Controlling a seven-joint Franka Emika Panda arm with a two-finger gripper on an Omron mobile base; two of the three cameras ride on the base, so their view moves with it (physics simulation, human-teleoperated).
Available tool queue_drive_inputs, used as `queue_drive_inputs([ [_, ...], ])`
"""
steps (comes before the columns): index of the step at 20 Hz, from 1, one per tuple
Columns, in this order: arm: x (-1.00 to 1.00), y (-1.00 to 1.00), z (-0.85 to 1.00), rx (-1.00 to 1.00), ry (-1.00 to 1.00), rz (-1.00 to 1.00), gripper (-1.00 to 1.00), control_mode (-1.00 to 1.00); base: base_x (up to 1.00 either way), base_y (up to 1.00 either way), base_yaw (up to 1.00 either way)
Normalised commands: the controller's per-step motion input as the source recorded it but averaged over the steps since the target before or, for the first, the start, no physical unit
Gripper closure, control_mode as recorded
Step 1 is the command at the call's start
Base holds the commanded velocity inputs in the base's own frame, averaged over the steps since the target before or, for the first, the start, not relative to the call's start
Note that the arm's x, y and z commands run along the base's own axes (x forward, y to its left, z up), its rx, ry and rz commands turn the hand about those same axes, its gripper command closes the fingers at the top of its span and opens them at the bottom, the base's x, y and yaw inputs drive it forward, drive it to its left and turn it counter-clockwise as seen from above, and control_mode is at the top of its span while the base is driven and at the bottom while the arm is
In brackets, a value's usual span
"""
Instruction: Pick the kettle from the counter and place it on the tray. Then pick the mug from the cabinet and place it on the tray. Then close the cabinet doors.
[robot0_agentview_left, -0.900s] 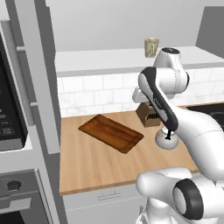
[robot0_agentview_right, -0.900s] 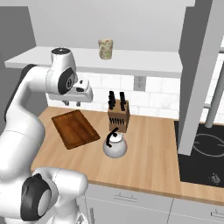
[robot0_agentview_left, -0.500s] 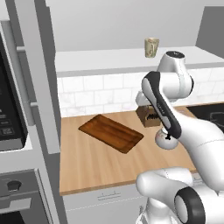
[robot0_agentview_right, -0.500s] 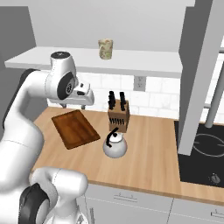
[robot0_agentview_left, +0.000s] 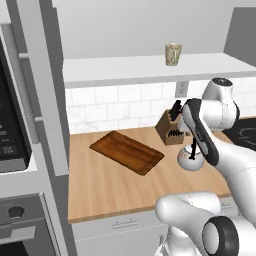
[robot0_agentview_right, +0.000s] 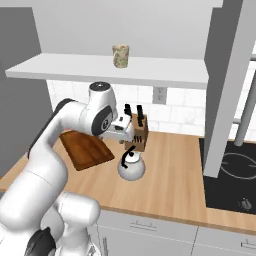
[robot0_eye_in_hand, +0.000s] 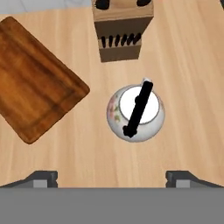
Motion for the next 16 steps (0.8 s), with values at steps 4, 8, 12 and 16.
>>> queue_drive_inputs([
  [4,-0.02,-0.35,-0.4,0.12,0.0,-0.09,-1.0,-1.0,0.0,0.0,0.0],
  [8,0.0,-0.37,-0.36,0.14,0.0,-0.13,-1.0,-1.0,0.0,0.0,0.0],
  [12,0.18,-0.16,-0.35,0.06,0.01,-0.1,-1.0,-1.0,0.0,0.0,0.0],
  [16,0.51,-0.01,-0.24,0.01,0.09,-0.06,-1.0,-1.0,0.0,0.0,0.0],
])
